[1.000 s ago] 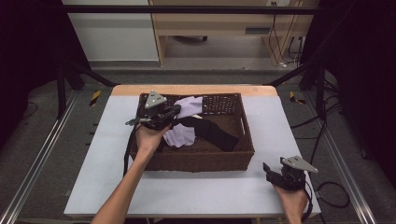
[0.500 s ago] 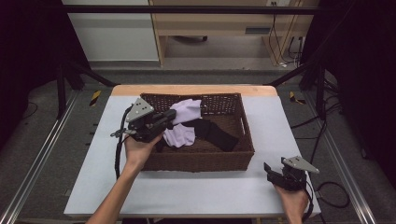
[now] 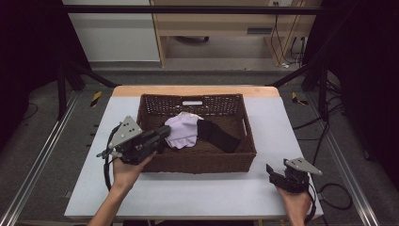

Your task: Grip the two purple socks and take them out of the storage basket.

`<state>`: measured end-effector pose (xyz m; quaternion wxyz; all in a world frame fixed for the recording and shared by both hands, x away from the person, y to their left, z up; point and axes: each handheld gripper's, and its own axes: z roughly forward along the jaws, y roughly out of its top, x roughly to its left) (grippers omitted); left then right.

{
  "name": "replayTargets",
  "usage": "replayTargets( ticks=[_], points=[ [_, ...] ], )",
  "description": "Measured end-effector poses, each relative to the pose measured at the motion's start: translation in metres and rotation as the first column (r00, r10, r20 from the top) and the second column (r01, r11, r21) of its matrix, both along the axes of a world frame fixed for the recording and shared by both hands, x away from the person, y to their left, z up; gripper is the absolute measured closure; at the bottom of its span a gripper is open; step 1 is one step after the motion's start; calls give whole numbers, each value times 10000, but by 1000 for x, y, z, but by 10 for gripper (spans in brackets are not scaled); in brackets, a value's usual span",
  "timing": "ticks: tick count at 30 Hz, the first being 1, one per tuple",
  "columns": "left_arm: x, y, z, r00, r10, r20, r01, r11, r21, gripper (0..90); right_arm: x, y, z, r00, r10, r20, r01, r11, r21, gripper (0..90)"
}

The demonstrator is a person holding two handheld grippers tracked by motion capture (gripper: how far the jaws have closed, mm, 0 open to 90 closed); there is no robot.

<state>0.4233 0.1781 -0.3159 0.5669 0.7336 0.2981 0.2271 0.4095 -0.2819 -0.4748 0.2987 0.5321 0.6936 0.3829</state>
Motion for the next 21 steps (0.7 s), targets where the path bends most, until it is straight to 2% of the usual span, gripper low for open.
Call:
replayTargets(
  ticks=[1,8,10,21],
  points=[
    [-6,3,-1,10000,-56,29,56,10000,-29,866,0,0,0,10000,5,-4,-5,10000,11,287],
    [-23,6,-6,9995,-306,83,306,9995,21,865,-1,0,0,10000,13,43,-12,10000,-36,287],
    [-30,6,-8,9991,-414,116,413,9990,149,865,-1,0,0,10000,10,43,-10,10000,-36,287],
    [-63,6,-31,9934,-1130,-213,1139,9924,468,866,-1,0,1,10000,21,27,-21,10000,20,289]
  ],
)
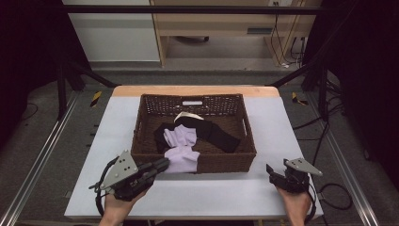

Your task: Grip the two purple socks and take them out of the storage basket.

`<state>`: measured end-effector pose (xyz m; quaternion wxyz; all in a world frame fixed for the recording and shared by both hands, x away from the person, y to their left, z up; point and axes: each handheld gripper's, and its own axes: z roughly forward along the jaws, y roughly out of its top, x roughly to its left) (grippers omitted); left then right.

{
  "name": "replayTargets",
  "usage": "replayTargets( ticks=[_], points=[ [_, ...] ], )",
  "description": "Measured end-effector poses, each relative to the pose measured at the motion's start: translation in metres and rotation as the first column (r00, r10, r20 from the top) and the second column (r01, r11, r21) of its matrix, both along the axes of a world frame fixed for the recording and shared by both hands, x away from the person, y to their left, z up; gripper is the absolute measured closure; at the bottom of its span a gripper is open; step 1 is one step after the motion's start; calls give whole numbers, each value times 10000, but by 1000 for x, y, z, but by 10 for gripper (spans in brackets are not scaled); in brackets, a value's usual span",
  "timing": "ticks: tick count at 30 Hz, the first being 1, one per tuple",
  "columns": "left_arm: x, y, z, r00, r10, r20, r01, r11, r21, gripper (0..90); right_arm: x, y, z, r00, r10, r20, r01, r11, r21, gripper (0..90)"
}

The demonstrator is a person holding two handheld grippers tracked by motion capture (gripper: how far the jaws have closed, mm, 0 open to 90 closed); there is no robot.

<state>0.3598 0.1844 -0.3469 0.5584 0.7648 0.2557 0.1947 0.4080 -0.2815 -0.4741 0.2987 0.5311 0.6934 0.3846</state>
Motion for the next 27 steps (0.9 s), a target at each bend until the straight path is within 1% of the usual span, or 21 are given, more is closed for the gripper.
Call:
replayTargets(
  ticks=[1,4,8,11,12,13,15,17,18,21,22,24,27],
  points=[
    [-2,-1,-3,10000,-46,-43,47,10000,75,866,0,0,0,10000,8,39,-7,10000,-58,290],
    [-8,-3,-13,9997,-161,-203,168,9992,357,866,0,0,0,10000,14,16,-14,10000,-34,291],
    [-13,-8,-30,9973,-340,-658,391,9961,786,866,0,0,0,10000,28,20,-28,10000,-34,291],
    [-15,-12,-45,9940,-448,-998,561,9919,1138,866,0,1,-1,10000,49,25,-49,9999,-114,290],
    [-15,-13,-50,9930,-447,-1096,586,9903,1263,866,-1,1,0,10000,32,-10,-32,10000,-1,291],
    [-15,-13,-55,9917,-424,-1213,589,9889,1361,866,-1,1,0,10000,36,8,-36,10000,3,291],
    [-13,-13,-67,9868,-377,-1577,616,9869,1493,866,-1,1,0,10000,44,44,-44,10000,-2,291],
    [-10,-12,-76,9839,-208,-1774,516,9839,1712,866,-1,1,0,10000,59,-3,-59,10000,22,291],
    [-8,-12,-80,9824,-136,-1863,479,9824,1805,866,0,1,-1,10000,74,16,-74,10000,-44,291],
    [-3,-14,-88,9775,-64,-2108,489,9791,1972,866,0,2,-1,10000,80,-33,-80,10000,-20,291],
    [-3,-16,-91,9762,-84,-2169,541,9772,2055,866,0,2,-1,9999,95,-37,-95,9999,-50,291],
    [-2,-19,-96,9755,-56,-2200,582,9707,2332,865,0,2,-1,10000,83,-54,-84,10000,-45,291],
    [0,-22,-103,9710,-34,-2391,651,9659,2505,861,1,2,-1,9999,86,-58,-86,9999,-83,291]
  ],
)
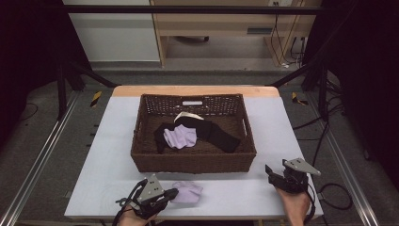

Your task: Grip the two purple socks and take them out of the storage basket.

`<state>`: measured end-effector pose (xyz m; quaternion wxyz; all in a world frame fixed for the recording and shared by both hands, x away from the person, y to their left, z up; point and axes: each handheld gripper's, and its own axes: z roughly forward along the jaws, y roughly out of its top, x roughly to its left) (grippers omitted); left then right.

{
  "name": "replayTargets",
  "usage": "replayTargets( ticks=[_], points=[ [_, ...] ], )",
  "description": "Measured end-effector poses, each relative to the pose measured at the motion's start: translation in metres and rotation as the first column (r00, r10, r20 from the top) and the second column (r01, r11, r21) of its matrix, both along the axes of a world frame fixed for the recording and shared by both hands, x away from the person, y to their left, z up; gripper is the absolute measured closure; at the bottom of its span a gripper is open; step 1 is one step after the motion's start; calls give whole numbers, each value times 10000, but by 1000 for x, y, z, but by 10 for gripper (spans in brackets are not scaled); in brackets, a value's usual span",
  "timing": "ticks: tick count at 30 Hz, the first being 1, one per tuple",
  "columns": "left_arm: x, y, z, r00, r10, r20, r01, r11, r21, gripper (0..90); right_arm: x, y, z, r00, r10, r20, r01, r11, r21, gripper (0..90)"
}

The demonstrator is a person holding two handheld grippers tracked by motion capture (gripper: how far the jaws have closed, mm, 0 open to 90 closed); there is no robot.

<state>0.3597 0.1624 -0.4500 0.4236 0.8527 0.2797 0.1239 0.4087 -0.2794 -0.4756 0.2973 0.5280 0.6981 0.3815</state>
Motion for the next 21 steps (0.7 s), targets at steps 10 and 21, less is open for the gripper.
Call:
replayTargets(
  ticks=[10,21],
  points=[
    [0,10,12,9983,578,84,-569,9951,-805,641,0,0,0,10000,1,-32,-1,10000,18,287],
    [11,30,51,9786,1844,909,-1673,9713,-1693,476,1,0,0,10000,-86,-23,86,9999,82,287]
  ],
)
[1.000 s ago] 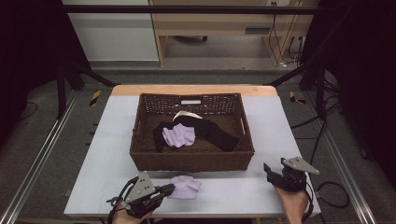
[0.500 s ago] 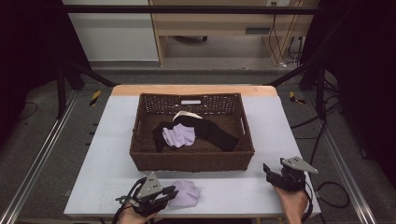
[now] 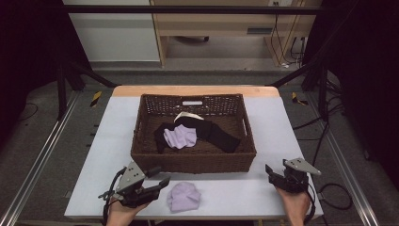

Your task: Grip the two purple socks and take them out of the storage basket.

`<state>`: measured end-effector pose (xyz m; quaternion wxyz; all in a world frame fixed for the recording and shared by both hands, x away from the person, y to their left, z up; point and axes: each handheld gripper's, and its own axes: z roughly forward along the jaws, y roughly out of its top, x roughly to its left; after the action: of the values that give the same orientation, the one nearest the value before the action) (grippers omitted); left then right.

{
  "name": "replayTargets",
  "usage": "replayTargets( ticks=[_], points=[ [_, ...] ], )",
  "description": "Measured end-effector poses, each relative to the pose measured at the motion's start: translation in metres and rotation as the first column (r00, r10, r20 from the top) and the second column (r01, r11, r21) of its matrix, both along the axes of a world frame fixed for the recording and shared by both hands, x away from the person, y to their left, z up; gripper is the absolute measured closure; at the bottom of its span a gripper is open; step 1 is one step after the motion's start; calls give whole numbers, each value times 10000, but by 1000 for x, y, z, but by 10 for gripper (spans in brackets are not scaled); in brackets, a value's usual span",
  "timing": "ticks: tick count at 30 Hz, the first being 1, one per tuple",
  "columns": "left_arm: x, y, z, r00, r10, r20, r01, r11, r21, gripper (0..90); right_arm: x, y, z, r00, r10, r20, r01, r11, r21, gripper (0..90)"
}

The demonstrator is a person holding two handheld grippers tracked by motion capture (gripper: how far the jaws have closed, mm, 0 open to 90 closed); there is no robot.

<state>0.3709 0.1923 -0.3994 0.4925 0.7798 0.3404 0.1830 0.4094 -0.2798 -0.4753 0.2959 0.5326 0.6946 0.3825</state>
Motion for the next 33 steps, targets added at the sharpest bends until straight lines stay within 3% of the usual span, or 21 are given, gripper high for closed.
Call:
replayTargets(
  ticks=[4,7,12,23,27,33],
  points=[
    [10,2,21,9984,298,485,-289,9994,-207,431,1,-1,0,10000,-57,40,57,10000,-35,286],
    [18,2,29,9979,385,523,-369,9989,-300,417,1,-1,0,10000,-73,19,73,10000,0,286],
    [44,-4,50,9950,729,682,-725,9973,-89,402,1,-2,1,10000,-62,43,62,10000,42,285],
    [88,-25,71,9921,991,769,-1007,9948,162,389,2,-2,1,9999,-64,79,64,10000,42,285],
    [100,-31,74,9907,1154,726,-1172,9929,204,390,2,-2,1,10000,-63,76,63,10000,64,285],
    [124,-42,72,9868,1493,630,-1530,9865,592,392,3,-3,1,9999,-36,97,35,10000,50,286]
  ],
)
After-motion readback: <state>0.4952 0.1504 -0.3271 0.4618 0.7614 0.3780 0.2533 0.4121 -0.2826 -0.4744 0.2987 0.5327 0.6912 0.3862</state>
